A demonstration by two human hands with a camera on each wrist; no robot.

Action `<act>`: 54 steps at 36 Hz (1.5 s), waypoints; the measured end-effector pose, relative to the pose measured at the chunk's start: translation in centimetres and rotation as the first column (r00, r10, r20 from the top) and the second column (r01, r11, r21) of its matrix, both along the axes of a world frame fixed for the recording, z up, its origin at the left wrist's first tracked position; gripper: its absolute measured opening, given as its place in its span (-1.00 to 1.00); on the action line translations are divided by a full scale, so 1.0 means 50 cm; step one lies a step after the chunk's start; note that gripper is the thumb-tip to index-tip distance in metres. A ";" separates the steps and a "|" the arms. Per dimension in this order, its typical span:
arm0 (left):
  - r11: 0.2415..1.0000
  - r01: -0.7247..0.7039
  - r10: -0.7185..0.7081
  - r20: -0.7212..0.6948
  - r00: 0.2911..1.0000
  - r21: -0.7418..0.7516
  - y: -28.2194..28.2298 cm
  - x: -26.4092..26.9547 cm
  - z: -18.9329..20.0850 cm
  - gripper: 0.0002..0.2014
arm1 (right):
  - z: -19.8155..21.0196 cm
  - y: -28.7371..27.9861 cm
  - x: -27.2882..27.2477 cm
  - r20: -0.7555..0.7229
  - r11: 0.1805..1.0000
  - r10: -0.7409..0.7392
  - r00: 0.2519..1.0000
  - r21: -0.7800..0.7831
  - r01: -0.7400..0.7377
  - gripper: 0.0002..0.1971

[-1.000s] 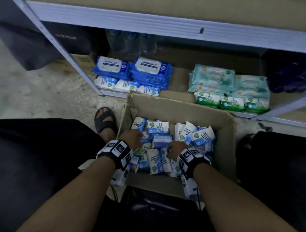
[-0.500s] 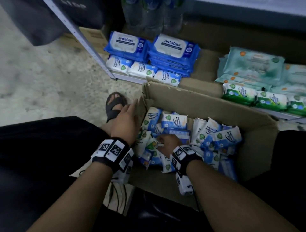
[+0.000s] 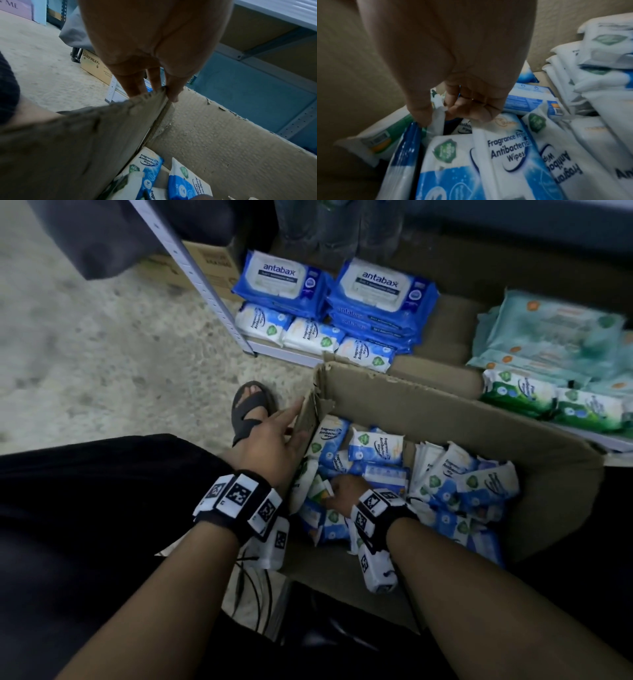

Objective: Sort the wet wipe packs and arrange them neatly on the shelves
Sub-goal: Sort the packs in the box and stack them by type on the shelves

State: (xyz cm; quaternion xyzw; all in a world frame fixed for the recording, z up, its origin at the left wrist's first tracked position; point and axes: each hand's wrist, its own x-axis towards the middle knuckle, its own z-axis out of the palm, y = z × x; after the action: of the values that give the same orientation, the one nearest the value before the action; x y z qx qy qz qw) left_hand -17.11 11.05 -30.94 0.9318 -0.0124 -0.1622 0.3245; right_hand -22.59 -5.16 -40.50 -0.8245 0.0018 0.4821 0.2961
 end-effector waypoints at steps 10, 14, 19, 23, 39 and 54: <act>0.998 0.002 0.002 -0.068 0.998 0.057 -0.015 0.000 0.004 -0.43 | 0.056 -0.068 0.000 -0.120 0.773 -0.607 0.785 0.139 0.619 -0.82; 0.998 0.008 -0.007 -0.024 1.000 0.069 -0.031 -0.002 0.011 -0.41 | 0.094 -0.110 -0.011 -0.168 0.650 -0.723 0.670 0.165 0.742 -0.79; 0.964 -0.012 -0.047 0.215 0.976 0.264 -0.079 -0.030 0.038 -0.51 | 0.108 -0.157 -0.043 -0.061 0.585 -0.803 0.593 0.111 0.803 -0.86; 0.955 0.170 -0.212 0.159 0.964 0.243 -0.132 -0.055 0.030 -0.66 | 0.060 -0.199 -0.076 0.026 0.654 -0.757 0.653 0.039 0.756 -0.43; 0.826 0.347 -0.062 -0.541 0.839 0.444 -0.154 -0.066 -0.174 -0.47 | 0.046 -0.268 -0.130 -0.098 0.683 -0.725 0.682 0.024 0.730 -0.48; 0.757 0.317 -0.029 -0.455 0.890 0.571 -0.153 -0.025 -0.126 -0.72 | 0.063 -0.286 -0.131 -0.187 0.595 -0.785 0.590 0.037 0.803 -0.74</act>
State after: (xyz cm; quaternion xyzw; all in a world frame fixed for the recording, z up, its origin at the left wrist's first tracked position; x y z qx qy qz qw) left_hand -18.34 3.40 -37.25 0.9231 0.0242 -0.3828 -0.0291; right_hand -29.13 -19.45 -37.37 -0.6790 0.3634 0.3593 0.5270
